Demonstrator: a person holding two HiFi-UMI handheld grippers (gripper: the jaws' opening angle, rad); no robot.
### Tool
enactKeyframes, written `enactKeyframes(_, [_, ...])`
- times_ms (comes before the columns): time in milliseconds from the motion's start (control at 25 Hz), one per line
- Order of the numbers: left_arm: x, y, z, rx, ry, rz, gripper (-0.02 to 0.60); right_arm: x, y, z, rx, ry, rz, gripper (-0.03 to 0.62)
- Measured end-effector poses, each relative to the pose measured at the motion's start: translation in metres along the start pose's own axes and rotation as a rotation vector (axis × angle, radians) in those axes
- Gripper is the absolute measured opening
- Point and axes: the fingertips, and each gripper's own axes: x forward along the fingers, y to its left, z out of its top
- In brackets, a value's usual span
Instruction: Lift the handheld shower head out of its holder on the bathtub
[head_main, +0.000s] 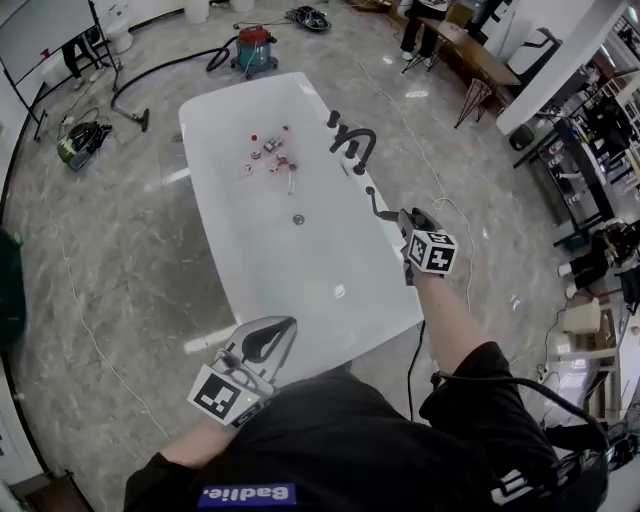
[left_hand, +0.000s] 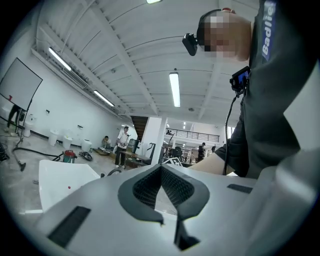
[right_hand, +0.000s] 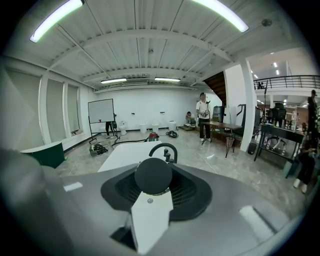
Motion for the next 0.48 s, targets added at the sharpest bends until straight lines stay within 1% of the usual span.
enactKeyframes(240, [-0.019, 0.004, 0.01, 0.019, 0.006, -0.076, 0.005, -0.051, 0.041, -0.02, 0.037, -0.011, -0.001, 0.13])
enactKeyframes(400, [-0.035, 0.002, 0.021, 0.02, -0.028, -0.132, 0.005, -0.084, 0.073, -0.031, 0.064, -0.027, -0.012, 0.13])
enactKeyframes(480, [-0.044, 0.006, 0.015, 0.01, -0.003, -0.148, 0.005, -0.099, 0.089, -0.035, 0.066, -0.033, -0.014, 0.13])
